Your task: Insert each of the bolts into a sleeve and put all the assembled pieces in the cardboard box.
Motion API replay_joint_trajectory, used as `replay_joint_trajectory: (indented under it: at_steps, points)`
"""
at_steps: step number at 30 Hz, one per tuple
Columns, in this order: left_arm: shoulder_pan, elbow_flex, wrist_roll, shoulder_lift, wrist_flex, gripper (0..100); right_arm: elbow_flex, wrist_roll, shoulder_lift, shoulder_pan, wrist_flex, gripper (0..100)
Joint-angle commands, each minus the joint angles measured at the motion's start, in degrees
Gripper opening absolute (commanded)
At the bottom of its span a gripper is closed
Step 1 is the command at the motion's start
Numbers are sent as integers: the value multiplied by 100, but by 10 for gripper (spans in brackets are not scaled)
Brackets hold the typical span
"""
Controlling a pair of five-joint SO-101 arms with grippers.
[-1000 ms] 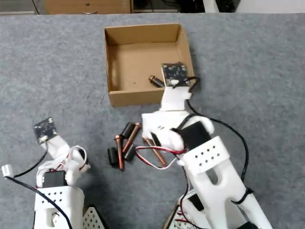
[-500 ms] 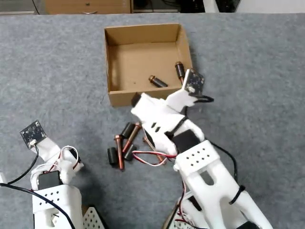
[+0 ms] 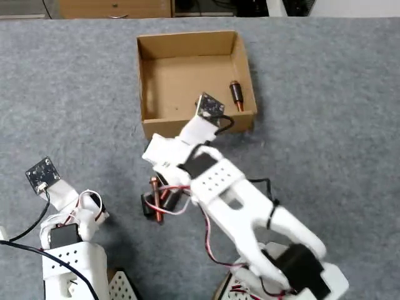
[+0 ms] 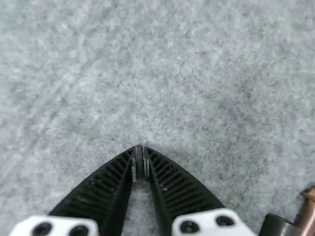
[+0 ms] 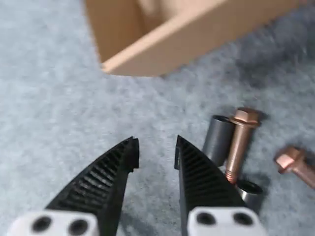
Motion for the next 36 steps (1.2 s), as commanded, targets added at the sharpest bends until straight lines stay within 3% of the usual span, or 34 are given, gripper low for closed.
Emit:
replay_joint_trajectory:
  at_steps: [1, 10, 17, 36]
  points:
    - [-70, -44, 0, -48, -97, 19, -690, -264, 347, -66, 475, 123]
    - [-114, -44, 79, -48, -53, 19, -1059, -255, 611, -110, 905, 123]
    - [-1257, -281, 264, -48, 703, 19, -840, -193, 620, -224, 870, 52]
    - [-1222, -193, 264, -48, 791, 19, -1481, -185, 2510, -163, 897, 80]
